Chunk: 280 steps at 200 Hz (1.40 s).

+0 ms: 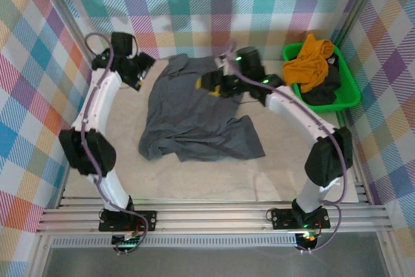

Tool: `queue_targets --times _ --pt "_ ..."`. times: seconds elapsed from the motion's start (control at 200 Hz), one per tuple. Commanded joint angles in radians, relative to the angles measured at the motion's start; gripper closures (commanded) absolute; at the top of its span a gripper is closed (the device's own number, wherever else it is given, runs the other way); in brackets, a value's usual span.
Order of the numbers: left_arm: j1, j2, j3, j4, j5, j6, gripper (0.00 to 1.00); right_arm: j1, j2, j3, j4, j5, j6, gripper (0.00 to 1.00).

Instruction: Fold and stack the t-shirts

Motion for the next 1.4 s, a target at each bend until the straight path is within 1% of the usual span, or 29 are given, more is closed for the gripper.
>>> queue_targets --times 0.0,0.09,0.15,0.205,0.315,0.41,0.48,0.54,0.59,0.615,0.635,0.705,0.745,0.795,0.895,0.92,0.96,1.05,1.15,1.27,1.32,1.36,1.395 --pt "-0.109 -0.101 -0.256 0.064 0.073 -0.074 0.26 -0.1 0.02 -0.064 -0.061 0.206 -0.01 0.45" --pt "-0.224 -0.141 -0.436 0.107 0.124 -0.168 0.3 -0.157 0.087 -0.072 -0.058 0.288 0.004 0.45" --pt "-0.295 -0.134 -0.511 0.143 0.151 -0.211 0.3 -0.179 0.16 -0.034 -0.076 0.303 -0.009 0.45" --pt "-0.339 -0.115 -0.552 0.179 0.164 -0.245 0.27 -0.19 0.233 0.021 -0.112 0.333 -0.025 0.45" --pt "-0.389 -0.03 -0.605 0.313 0.24 -0.327 0.22 -0.2 0.372 0.141 -0.188 0.4 -0.062 0.43" --pt "-0.433 0.072 -0.579 0.328 0.273 -0.331 0.2 -0.21 0.471 0.232 -0.245 0.435 -0.067 0.43" --pt "-0.449 0.124 -0.571 0.31 0.282 -0.328 0.24 -0.214 0.54 0.299 -0.31 0.439 -0.058 0.44" --pt "-0.448 0.14 -0.584 0.284 0.271 -0.326 0.32 -0.216 0.589 0.346 -0.366 0.448 -0.051 0.46" --pt "-0.439 0.135 -0.602 0.266 0.247 -0.317 0.4 -0.213 0.62 0.37 -0.394 0.449 -0.05 0.49" --pt "-0.434 0.132 -0.611 0.252 0.232 -0.31 0.45 -0.213 0.633 0.38 -0.403 0.448 -0.051 0.52" --pt "-0.43 0.128 -0.614 0.237 0.221 -0.3 0.52 -0.213 0.643 0.387 -0.412 0.449 -0.052 0.54" --pt "-0.408 0.121 -0.621 0.168 0.178 -0.254 0.71 -0.213 0.683 0.424 -0.466 0.458 -0.051 0.67" --pt "-0.388 0.118 -0.63 0.134 0.159 -0.23 0.81 -0.213 0.703 0.451 -0.508 0.47 -0.052 0.75" --pt "-0.354 0.108 -0.65 0.114 0.144 -0.203 0.88 -0.213 0.717 0.468 -0.546 0.477 -0.052 0.83" --pt "-0.279 0.082 -0.682 0.08 0.103 -0.139 0.93 -0.211 0.704 0.449 -0.592 0.493 -0.047 0.95" --pt "-0.26 0.078 -0.68 0.065 0.088 -0.114 0.96 -0.211 0.694 0.436 -0.606 0.504 -0.042 0.97" --pt "-0.228 0.078 -0.675 0.037 0.063 -0.073 0.97 -0.211 0.668 0.399 -0.619 0.515 -0.031 1.0" --pt "-0.147 0.096 -0.656 -0.003 0.027 0.02 0.98 -0.197 0.577 0.246 -0.587 0.5 0.001 1.0" --pt "-0.049 0.135 -0.601 -0.019 0.003 0.118 0.98 -0.153 0.441 0.046 -0.52 0.452 0.06 1.0" --pt "0.052 0.218 -0.427 -0.065 -0.092 0.229 0.98 -0.052 0.316 -0.15 -0.455 0.338 0.186 1.0" --pt "0.081 0.254 -0.337 -0.085 -0.142 0.267 0.96 0.015 0.279 -0.201 -0.417 0.283 0.251 1.0" --pt "0.093 0.278 -0.263 -0.104 -0.194 0.301 0.94 0.042 0.255 -0.218 -0.397 0.266 0.282 1.0" --pt "0.094 0.292 -0.202 -0.127 -0.238 0.329 0.91 0.057 0.228 -0.232 -0.38 0.265 0.304 0.95"
